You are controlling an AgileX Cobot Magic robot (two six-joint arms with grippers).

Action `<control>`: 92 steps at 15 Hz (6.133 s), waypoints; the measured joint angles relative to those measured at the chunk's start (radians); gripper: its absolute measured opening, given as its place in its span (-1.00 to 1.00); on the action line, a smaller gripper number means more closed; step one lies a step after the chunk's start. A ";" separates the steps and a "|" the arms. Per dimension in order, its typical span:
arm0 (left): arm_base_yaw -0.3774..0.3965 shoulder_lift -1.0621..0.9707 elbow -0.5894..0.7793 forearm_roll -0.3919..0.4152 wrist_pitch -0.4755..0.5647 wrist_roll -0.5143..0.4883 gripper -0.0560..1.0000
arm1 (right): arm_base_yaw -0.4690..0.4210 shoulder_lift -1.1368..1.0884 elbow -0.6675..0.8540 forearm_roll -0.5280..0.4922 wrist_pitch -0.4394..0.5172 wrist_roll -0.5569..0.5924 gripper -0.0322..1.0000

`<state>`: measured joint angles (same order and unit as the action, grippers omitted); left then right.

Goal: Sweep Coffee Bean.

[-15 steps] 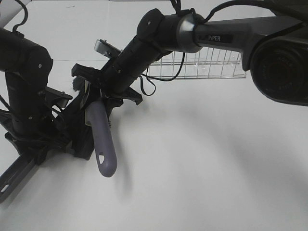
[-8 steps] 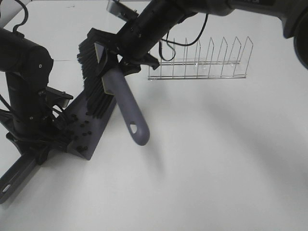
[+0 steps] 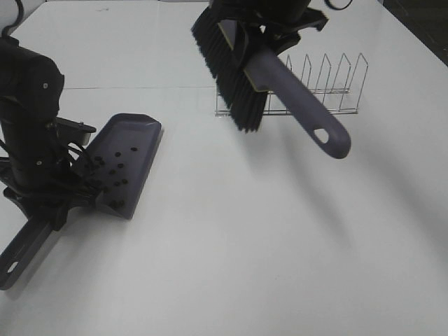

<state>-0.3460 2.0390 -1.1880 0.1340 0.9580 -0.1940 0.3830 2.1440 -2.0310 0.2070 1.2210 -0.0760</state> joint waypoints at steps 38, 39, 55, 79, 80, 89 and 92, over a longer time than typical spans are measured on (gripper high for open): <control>0.135 -0.009 0.000 -0.377 -0.031 0.223 -0.31 | -0.380 0.290 -0.107 -0.275 -0.160 0.146 -0.40; 0.135 -0.009 0.000 -0.378 -0.031 0.223 -0.31 | -0.380 0.290 -0.111 -0.275 -0.174 0.148 -0.40; 0.135 -0.009 0.000 -0.401 -0.031 0.223 -0.31 | -0.394 0.124 -0.113 -0.285 -0.070 0.142 0.58; 0.135 0.047 -0.007 -0.465 -0.222 0.225 -0.30 | -0.394 -1.505 1.375 -0.197 -0.248 0.038 0.59; 0.135 0.047 -0.007 -0.471 -0.222 0.226 -0.18 | -0.394 -1.594 1.411 -0.195 -0.246 0.038 0.59; 0.134 -0.015 -0.007 -0.454 -0.118 0.246 0.60 | -0.394 -1.939 1.549 -0.132 -0.102 0.011 0.59; 0.134 -0.150 -0.007 -0.453 -0.075 0.246 0.60 | -0.394 -2.009 1.566 -0.084 -0.089 -0.032 0.58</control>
<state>-0.2120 1.8890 -1.1950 -0.3190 0.8830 0.0520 -0.0110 0.1350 -0.4650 0.1230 1.1320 -0.1080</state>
